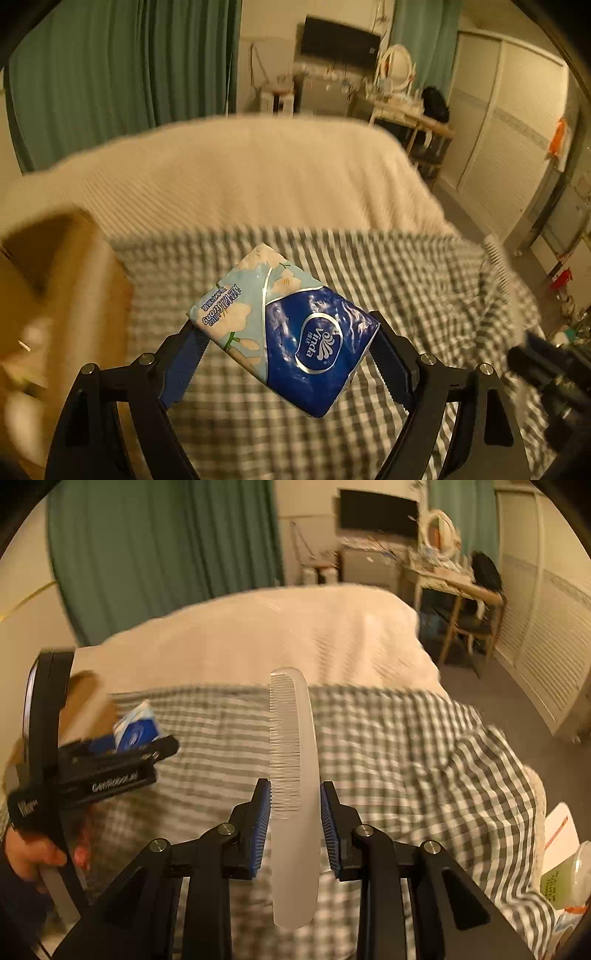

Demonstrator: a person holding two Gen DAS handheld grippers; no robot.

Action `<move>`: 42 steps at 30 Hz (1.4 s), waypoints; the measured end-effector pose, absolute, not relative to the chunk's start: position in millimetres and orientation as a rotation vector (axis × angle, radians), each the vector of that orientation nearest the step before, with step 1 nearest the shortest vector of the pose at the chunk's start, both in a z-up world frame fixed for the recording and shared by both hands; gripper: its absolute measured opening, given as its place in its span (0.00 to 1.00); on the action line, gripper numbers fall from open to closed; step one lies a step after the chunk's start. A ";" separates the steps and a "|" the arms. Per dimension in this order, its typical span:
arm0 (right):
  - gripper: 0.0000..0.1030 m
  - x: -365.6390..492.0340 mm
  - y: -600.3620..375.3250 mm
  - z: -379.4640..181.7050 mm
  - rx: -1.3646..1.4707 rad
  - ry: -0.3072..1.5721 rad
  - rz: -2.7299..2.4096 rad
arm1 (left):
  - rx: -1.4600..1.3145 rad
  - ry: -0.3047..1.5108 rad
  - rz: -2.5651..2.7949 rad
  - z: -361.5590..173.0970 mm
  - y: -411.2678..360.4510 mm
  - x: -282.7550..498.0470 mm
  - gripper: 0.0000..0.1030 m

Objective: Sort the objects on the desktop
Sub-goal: 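Drop tissue pack and comb into the cardboard box with both tools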

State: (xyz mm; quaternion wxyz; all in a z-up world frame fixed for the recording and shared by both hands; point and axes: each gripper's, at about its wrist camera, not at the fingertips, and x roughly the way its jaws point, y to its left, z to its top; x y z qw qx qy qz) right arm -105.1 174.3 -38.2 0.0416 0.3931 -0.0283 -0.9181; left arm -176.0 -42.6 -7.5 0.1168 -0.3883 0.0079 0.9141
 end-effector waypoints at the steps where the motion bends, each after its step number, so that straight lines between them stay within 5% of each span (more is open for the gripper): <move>1: 0.25 -100.5 162.0 -27.7 1.187 -0.088 -2.797 | -1.110 0.037 2.687 8.7 -53.5 -171.6 0.83; 9: 0.25 -98.0 21.4 50.5 1.051 -0.219 -2.585 | -1.072 0.103 2.833 66.1 -202.0 -176.5 0.84; 17: 0.26 -135.6 -115.5 12.6 1.171 -0.401 -2.378 | -1.167 0.239 2.951 20.8 -300.6 -181.2 0.89; 18: 0.28 -138.7 -127.6 7.9 1.184 -0.404 -2.373 | -1.192 0.225 2.942 14.2 -307.7 -182.8 0.91; 21: 0.90 -148.3 -138.4 0.6 1.205 -0.435 -2.353 | -1.239 0.184 2.918 1.1 -319.1 -187.6 0.97; 27: 0.90 -137.1 -117.5 19.7 1.110 -0.281 -2.541 | -1.141 0.103 2.918 9.6 -300.8 -170.9 1.00; 31: 0.99 -129.8 -92.7 22.3 1.087 -0.130 -2.751 | -1.105 -0.089 2.932 18.0 -294.7 -150.1 1.00; 37: 0.99 -101.5 -52.8 12.4 1.124 -0.088 -2.917 | -1.110 -0.306 2.995 -1.2 -296.6 -115.4 1.00; 42: 0.99 -80.1 -37.9 -12.9 1.134 -0.086 -2.955 | -1.194 -0.287 3.022 -30.8 -289.1 -95.2 1.00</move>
